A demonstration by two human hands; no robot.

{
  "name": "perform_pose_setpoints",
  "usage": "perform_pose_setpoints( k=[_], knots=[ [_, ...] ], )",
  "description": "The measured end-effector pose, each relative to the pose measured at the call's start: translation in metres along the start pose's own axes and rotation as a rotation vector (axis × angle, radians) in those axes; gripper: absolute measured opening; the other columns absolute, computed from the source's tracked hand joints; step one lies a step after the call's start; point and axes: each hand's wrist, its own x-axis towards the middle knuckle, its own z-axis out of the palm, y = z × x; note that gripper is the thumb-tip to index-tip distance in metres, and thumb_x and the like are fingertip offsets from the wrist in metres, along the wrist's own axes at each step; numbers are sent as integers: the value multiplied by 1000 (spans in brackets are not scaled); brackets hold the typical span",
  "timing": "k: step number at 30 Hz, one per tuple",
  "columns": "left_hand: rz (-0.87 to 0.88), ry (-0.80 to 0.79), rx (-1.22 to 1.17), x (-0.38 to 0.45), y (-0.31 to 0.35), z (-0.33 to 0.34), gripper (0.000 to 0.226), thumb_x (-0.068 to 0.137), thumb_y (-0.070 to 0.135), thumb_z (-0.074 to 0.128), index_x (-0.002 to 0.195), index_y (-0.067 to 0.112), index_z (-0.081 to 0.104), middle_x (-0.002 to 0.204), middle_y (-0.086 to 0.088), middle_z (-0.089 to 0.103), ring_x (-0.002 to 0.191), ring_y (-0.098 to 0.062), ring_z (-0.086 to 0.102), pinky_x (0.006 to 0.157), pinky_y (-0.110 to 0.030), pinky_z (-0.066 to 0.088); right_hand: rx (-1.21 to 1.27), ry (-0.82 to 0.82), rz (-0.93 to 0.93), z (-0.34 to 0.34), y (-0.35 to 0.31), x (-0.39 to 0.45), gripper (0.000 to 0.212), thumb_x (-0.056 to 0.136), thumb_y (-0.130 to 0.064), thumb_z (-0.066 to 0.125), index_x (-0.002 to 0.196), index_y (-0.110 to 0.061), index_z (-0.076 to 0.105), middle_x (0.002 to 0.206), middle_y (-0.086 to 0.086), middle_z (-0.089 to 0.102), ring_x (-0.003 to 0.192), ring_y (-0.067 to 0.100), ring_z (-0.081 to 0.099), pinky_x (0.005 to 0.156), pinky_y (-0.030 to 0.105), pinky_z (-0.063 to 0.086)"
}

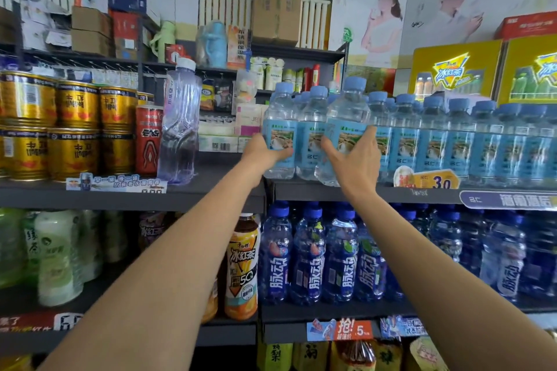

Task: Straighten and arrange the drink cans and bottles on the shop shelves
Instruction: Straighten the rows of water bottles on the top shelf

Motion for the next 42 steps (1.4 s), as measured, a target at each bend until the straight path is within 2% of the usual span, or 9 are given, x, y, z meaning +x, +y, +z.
perform_pose_setpoints(
  k=[6, 14, 23, 27, 30, 33, 36, 39, 42],
  knots=[
    [-4, 56, -113, -2, -14, -32, 35, 81, 16, 70, 112, 5, 56, 107, -5, 63, 95, -18, 58, 75, -27, 43, -44, -36, -38, 19, -17, -15, 65, 81, -44, 64, 124, -3, 37, 115, 13, 48, 105, 29, 46, 68, 34, 32],
    [38, -63, -74, -8, -5, -34, 34, 81, 20, 70, 112, 13, 57, 103, -1, 61, 93, -15, 55, 61, -18, 39, -137, -80, -85, 45, -39, -27, 65, 82, -49, 61, 122, -4, 37, 118, 10, 38, 104, 27, 44, 64, 33, 34],
    [121, -24, 102, 7, -9, 5, 38, 85, 22, 64, 120, 11, 55, 120, -13, 58, 110, -29, 57, 95, -43, 48, -168, -46, -124, 23, -28, -22, 59, 80, -50, 62, 112, -5, 40, 105, 5, 38, 86, 19, 40, 62, 29, 31],
    [-20, -89, 61, 4, -7, 8, 62, 95, 52, 30, 149, 25, 16, 154, -8, 17, 139, -29, 25, 112, -44, 27, -211, -71, -132, 22, -30, -21, 65, 82, -51, 60, 119, -3, 38, 117, 11, 41, 98, 25, 46, 64, 29, 32],
    [-54, -129, -61, -3, 0, 5, 63, 96, 52, 24, 149, 19, 14, 156, -4, 16, 142, -23, 20, 114, -40, 20, -245, -97, -148, 24, -33, -21, 71, 82, -51, 59, 127, -2, 33, 123, 12, 40, 108, 28, 45, 67, 29, 34],
    [65, 166, -41, -20, 9, 11, 49, 99, 39, 32, 139, 10, 34, 142, -7, 38, 130, -25, 39, 103, -35, 33, -191, -116, -121, 21, -32, -21, 67, 82, -50, 60, 122, -2, 36, 120, 11, 42, 103, 26, 46, 68, 30, 34],
    [309, 517, 118, -29, 17, 16, 34, 95, 23, 42, 126, 9, 44, 130, -6, 42, 118, -23, 46, 102, -40, 36, -167, -93, -103, 9, -25, -22, 62, 82, -50, 61, 117, -3, 39, 111, 7, 41, 92, 20, 43, 66, 30, 32],
    [503, 518, 294, -37, 28, 37, 32, 90, 12, 46, 123, 11, 47, 127, -5, 44, 119, -19, 42, 99, -34, 31, -147, -57, -78, -8, -14, -19, 61, 82, -49, 61, 115, -4, 39, 109, 6, 40, 95, 23, 46, 66, 30, 32],
    [546, 466, 337, -45, 44, 71, 37, 90, 9, 45, 126, 12, 46, 130, -4, 45, 123, -18, 39, 97, -31, 29, -116, -37, -37, -33, 0, -8, 60, 83, -48, 60, 118, -4, 40, 115, 9, 44, 99, 23, 46, 68, 29, 30]
  ],
)
